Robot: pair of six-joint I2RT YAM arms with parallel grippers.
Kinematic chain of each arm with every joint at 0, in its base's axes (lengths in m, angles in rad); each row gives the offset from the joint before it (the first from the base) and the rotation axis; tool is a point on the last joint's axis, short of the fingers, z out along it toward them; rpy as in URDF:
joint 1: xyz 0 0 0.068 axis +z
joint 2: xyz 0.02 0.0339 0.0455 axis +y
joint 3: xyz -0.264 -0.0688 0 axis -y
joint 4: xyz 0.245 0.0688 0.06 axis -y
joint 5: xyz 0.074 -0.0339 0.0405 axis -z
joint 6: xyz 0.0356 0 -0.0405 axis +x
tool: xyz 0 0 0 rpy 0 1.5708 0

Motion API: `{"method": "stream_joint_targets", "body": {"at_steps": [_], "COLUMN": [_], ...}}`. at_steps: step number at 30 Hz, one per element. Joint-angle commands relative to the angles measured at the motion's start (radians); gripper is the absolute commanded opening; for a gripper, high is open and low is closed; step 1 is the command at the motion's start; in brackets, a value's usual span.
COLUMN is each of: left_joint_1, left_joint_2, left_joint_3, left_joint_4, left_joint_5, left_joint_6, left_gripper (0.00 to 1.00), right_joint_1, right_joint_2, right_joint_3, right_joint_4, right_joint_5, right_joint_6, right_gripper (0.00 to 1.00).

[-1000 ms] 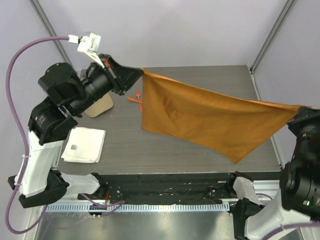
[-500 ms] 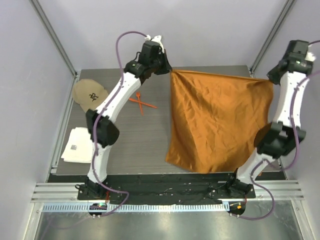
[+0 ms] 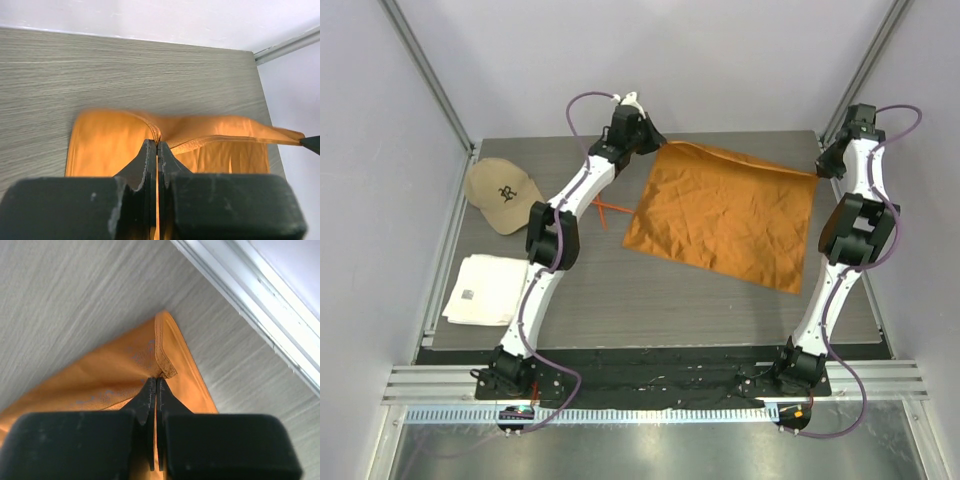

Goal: Fold the napkin into a case and place the utensils inside
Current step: Fold and flatten the napkin at the center of the board.

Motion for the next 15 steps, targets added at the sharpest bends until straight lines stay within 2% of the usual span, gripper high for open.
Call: {"method": "stream_joint_targets", "body": {"at_steps": [1, 6, 15], "left_joint_1": [0.017, 0.026, 0.089], "left_joint_2": [0.014, -0.018, -0.162], "left_joint_3": [0.05, -0.002, -0.179], "left_joint_4": [0.142, 0.129, -0.011], "left_joint_5": [0.023, 0.045, 0.143], "left_joint_6": [-0.058, -0.08, -0.005], "left_gripper": [0.0, 0.0, 0.0], "right_joint_1": [-0.006, -0.007, -0.001], "right_joint_2": [-0.01, -0.083, -0.364], "right_joint_3": [0.066, -0.039, -0.492], "right_joint_4": [0.065, 0.054, 0.057], "right_joint_5": [-0.011, -0.019, -0.125], "right_joint_6": [-0.029, 0.002, 0.119], "right_gripper": [0.01, 0.01, 0.01]}}
